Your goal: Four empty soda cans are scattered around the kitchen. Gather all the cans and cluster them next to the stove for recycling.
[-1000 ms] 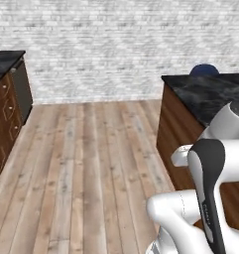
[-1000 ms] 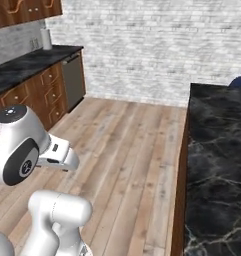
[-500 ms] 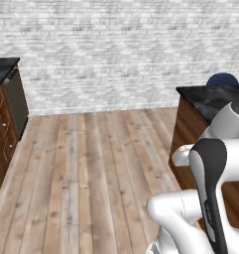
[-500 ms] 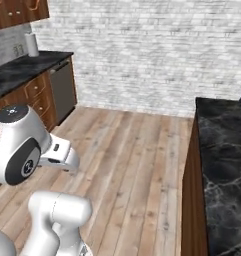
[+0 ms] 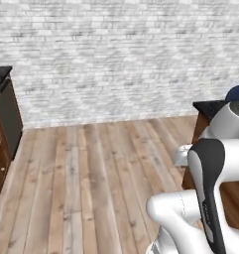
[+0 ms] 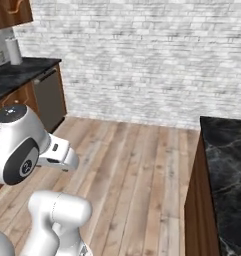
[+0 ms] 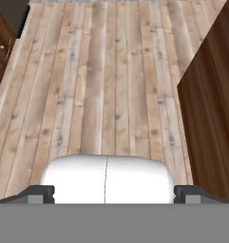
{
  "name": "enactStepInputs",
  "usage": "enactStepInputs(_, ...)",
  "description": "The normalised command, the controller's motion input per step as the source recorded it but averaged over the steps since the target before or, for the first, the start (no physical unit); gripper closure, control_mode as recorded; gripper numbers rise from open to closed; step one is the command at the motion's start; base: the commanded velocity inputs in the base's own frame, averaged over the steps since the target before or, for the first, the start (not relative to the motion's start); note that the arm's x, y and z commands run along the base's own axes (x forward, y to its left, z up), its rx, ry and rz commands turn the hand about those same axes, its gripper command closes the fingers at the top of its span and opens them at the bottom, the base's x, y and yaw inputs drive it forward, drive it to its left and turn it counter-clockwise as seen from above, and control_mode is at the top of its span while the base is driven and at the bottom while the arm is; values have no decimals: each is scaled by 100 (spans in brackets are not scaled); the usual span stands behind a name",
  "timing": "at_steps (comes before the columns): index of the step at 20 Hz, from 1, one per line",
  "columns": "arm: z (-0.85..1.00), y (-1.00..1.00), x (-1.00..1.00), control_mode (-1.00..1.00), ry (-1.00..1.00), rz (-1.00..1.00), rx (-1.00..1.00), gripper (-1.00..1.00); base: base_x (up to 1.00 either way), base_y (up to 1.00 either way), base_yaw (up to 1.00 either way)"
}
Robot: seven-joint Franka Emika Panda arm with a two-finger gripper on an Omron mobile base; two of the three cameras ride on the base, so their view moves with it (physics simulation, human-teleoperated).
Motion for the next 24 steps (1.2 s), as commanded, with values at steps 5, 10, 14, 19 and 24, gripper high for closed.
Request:
enactStepInputs(5,0,0,0,100,0,0,0,-100,100,29,-7)
enactStepInputs(10,0,0,0,100,0,0,0,-100,100,27,-8)
enactStepInputs(14,0,0,0,100,0,0,0,-100,100,30,-9)
enactStepInputs(19,0,0,0,100,0,0,0,-100,100,29,-9)
enactStepInputs(24,0,0,0,100,0,0,0,-100,73,7,-15)
